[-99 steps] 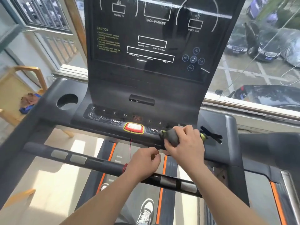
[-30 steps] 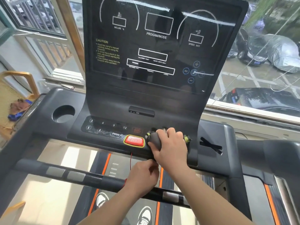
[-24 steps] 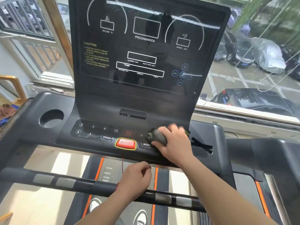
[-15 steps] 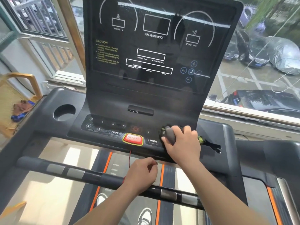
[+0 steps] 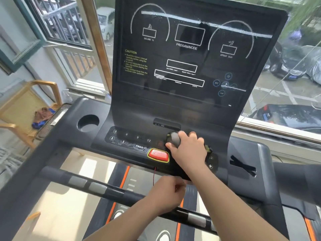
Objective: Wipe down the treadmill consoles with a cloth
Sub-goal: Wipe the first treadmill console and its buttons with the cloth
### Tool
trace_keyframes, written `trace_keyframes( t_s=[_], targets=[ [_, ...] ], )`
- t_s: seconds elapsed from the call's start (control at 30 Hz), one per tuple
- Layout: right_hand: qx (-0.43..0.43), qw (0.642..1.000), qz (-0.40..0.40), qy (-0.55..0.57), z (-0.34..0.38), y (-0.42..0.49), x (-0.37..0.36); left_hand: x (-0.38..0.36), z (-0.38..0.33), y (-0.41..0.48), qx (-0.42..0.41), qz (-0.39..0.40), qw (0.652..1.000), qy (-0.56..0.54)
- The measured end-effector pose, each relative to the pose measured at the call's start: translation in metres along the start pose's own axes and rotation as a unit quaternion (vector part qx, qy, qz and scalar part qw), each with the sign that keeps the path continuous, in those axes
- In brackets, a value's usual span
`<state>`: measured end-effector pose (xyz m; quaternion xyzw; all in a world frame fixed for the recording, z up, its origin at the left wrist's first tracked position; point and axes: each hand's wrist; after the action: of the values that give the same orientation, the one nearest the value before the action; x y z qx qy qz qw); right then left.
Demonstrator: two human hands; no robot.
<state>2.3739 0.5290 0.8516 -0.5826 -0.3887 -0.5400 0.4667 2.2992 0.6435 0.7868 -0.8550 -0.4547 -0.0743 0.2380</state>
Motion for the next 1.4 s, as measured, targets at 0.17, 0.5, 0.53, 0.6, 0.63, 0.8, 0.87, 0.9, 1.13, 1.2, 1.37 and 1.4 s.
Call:
trace_keyframes(
  t_s=[0.17,0.5,0.53,0.6,0.63,0.8,0.87,0.9,1.13,1.2,1.37,1.4],
  targets=[
    [0.019,1.0,0.013,-0.004,0.056,0.013,0.008,0.056,0.011,-0.021,-0.013,-0.025,0.999,-0.034],
    [0.067,0.997,0.013,-0.031,0.194,0.027,0.008,0.203,0.057,-0.044,-0.026,-0.225,0.971,-0.074],
    [0.065,0.997,0.018,-0.031,0.204,0.027,0.009,0.218,0.06,-0.043,-0.02,-0.254,0.964,-0.078],
    [0.057,0.998,0.023,-0.029,0.221,0.024,0.009,0.246,0.066,-0.038,-0.01,-0.303,0.949,-0.085],
    [0.056,0.998,0.022,-0.03,0.227,0.02,0.009,0.258,0.068,-0.034,-0.007,-0.322,0.943,-0.089],
    [0.076,0.996,-0.011,-0.053,0.246,-0.008,-0.005,0.297,0.088,-0.002,0.015,-0.3,0.953,-0.036],
    [0.082,0.994,-0.039,-0.059,0.245,-0.009,-0.013,0.302,0.091,0.006,0.023,-0.297,0.954,0.021],
    [0.088,0.993,-0.054,-0.062,0.243,-0.005,-0.015,0.304,0.091,0.008,0.02,-0.302,0.953,0.023],
    [0.021,0.999,-0.028,-0.023,0.252,0.051,0.007,0.322,0.097,0.005,-0.017,-0.261,0.963,-0.069],
    [0.013,0.999,-0.037,-0.026,0.263,0.052,0.006,0.326,0.098,0.006,-0.022,-0.252,0.964,-0.088],
    [0.06,0.996,-0.052,-0.025,0.263,0.035,-0.005,0.329,0.1,0.009,-0.027,-0.254,0.961,-0.11],
    [0.069,0.996,-0.048,-0.027,0.262,0.029,-0.006,0.329,0.101,0.009,-0.03,-0.255,0.96,-0.112]
  ],
)
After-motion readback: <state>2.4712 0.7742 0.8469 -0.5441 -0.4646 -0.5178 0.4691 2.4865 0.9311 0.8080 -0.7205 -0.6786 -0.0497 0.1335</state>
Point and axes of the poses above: each hand's wrist, its own y-axis towards the middle knuckle, its own x-axis out of the back of the hand, z = x × y, and after that the axes turned 13 degrees about -y, right-handed
